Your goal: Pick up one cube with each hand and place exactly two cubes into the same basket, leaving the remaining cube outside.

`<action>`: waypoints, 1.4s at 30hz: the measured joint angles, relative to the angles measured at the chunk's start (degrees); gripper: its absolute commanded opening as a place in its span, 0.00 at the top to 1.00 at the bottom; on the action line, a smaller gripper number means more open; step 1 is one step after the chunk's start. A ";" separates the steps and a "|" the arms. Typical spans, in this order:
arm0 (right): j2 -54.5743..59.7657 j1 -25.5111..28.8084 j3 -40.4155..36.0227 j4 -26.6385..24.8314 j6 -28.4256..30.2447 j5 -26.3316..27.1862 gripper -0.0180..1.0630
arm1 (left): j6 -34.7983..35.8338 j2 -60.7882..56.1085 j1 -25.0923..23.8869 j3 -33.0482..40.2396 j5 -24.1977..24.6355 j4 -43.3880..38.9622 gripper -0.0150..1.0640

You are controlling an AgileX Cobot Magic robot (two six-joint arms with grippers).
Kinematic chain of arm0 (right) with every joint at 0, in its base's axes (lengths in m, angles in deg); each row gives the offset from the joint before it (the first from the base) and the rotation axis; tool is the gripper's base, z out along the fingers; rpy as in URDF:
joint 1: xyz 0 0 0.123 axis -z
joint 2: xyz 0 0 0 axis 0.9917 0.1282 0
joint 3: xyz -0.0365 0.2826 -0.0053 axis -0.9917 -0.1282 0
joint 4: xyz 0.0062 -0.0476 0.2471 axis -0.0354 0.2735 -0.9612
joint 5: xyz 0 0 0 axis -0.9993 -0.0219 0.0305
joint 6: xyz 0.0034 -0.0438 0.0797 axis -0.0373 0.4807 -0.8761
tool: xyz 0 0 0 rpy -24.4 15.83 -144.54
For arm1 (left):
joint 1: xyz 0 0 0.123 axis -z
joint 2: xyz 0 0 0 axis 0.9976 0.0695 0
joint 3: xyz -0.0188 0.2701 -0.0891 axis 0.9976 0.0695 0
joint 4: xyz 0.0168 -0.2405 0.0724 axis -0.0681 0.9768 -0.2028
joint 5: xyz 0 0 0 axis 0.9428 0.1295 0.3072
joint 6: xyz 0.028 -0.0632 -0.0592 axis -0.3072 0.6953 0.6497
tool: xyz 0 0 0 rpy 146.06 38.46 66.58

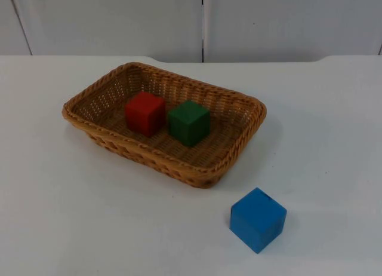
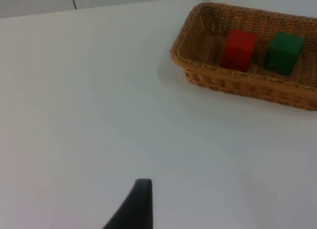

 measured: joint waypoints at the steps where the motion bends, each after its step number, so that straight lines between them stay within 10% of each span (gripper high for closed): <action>1: 0.00 0.00 0.00 0.00 0.00 0.00 0.01 | 0.00 0.00 0.00 0.00 0.00 0.00 0.01; 23: 0.00 16.92 0.00 -0.45 -0.08 0.00 0.01 | 0.00 0.00 0.00 0.00 0.00 0.00 0.01; 42: 0.00 18.80 0.00 -0.45 -0.21 0.00 0.01 | 0.00 0.00 0.00 0.00 0.00 0.00 0.01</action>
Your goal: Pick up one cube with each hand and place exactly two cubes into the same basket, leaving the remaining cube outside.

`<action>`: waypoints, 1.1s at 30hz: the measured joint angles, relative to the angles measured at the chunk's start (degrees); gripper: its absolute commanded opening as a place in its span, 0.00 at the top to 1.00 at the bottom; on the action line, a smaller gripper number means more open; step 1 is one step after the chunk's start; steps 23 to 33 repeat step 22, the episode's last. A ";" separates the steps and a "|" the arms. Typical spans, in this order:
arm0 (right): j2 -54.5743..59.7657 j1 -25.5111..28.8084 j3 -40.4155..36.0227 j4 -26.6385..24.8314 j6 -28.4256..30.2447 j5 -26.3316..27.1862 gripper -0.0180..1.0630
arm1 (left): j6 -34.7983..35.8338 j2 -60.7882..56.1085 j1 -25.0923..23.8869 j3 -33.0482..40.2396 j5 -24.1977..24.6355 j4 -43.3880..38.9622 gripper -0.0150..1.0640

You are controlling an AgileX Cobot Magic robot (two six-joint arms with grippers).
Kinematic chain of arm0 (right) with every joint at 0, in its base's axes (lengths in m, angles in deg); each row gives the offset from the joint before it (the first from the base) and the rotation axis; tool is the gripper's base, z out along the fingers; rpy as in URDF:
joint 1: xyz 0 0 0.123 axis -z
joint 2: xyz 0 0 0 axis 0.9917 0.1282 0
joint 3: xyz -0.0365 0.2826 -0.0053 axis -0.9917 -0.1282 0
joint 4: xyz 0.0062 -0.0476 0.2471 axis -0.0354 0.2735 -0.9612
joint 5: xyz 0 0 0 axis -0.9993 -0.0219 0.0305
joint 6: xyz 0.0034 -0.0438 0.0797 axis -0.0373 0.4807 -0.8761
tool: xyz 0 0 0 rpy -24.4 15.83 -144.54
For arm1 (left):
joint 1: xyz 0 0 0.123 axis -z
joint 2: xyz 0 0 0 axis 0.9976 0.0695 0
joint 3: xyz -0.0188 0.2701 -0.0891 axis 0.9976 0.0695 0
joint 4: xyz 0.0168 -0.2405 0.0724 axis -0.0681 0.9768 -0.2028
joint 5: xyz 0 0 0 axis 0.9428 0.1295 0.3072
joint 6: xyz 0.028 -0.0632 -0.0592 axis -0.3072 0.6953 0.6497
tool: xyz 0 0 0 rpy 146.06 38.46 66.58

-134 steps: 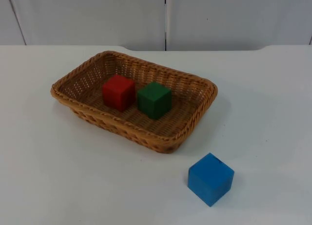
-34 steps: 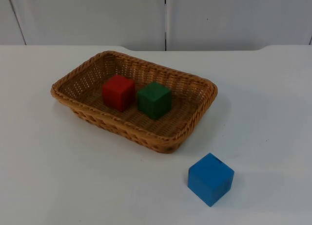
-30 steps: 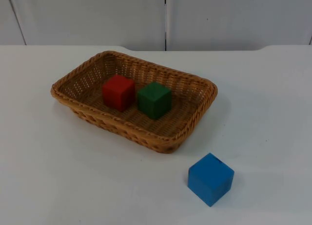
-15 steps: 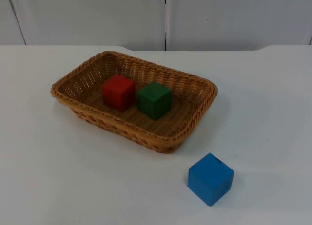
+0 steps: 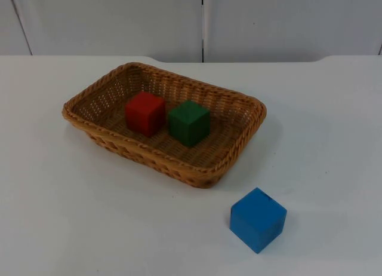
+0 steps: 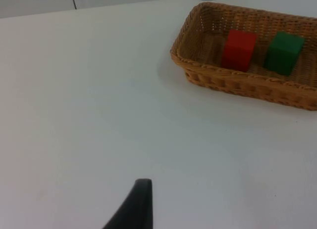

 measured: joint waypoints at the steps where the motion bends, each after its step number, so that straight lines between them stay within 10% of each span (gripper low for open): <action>1: 0.00 0.00 0.00 0.00 0.00 0.00 0.01 | 0.00 0.00 0.00 0.00 0.00 0.00 0.01; 33: 0.00 0.00 0.00 0.00 0.00 0.00 0.01 | 0.00 0.00 -6.01 0.00 0.00 0.00 0.01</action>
